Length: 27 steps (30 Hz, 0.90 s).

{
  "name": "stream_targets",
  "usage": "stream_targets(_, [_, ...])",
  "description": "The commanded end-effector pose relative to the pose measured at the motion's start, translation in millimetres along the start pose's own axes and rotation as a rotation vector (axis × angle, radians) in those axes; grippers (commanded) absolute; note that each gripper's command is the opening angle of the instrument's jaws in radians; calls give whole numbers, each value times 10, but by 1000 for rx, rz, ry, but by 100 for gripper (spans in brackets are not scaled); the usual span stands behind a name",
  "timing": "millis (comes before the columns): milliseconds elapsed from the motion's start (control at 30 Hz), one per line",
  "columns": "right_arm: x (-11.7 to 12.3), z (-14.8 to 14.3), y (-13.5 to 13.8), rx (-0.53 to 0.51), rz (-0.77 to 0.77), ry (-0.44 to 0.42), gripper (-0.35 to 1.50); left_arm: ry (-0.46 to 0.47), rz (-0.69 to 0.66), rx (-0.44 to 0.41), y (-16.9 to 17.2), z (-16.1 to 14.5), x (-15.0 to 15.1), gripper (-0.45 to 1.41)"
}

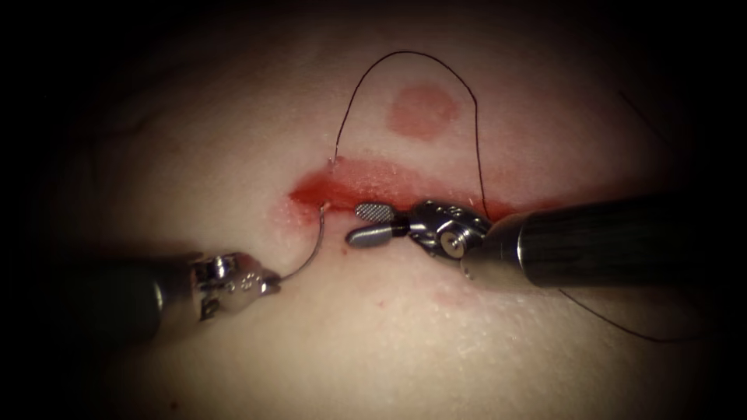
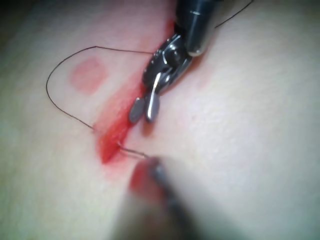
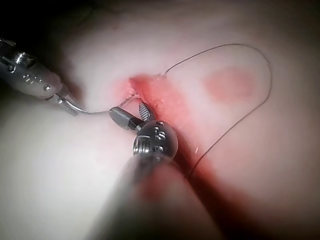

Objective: Wound Closure
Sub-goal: Use the left gripper to pull the needle through the tissue, then pass the needle to the right gripper.

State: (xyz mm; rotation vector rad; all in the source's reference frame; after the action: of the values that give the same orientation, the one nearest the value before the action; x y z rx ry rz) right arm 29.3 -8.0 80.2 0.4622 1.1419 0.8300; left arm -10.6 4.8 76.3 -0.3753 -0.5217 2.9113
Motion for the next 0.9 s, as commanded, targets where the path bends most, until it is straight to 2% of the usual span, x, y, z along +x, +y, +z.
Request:
stream_targets(33, [-7, 7, -1, 2, 1, -1, 148, -9, 6, -13, 5, -1, 3, -35])
stream_targets(133, [-7, 7, 0, 1, 2, -1, 148, -33, 8, -12, 16, -30, 3, -35])
stream_targets(167, [-6, 7, -1, 2, 2, -1, 148, -53, 6, 8, 22, -49, 5, -35])
stream_targets(367, [-5, 6, -10, 1, 13, -2, 148, -107, -5, 95, 33, -83, 17, -35])
stream_targets(633, [5, 2, -23, 3, 27, -6, 147, -130, -34, 378, 9, -139, 40, -35])
stream_targets(800, [20, -3, -40, -34, 45, -2, 145, -129, -52, 502, -11, -151, 53, -35])
stream_targets(900, [38, -6, -53, -31, 67, 4, 140, -120, -54, 526, -20, -153, 60, -35])
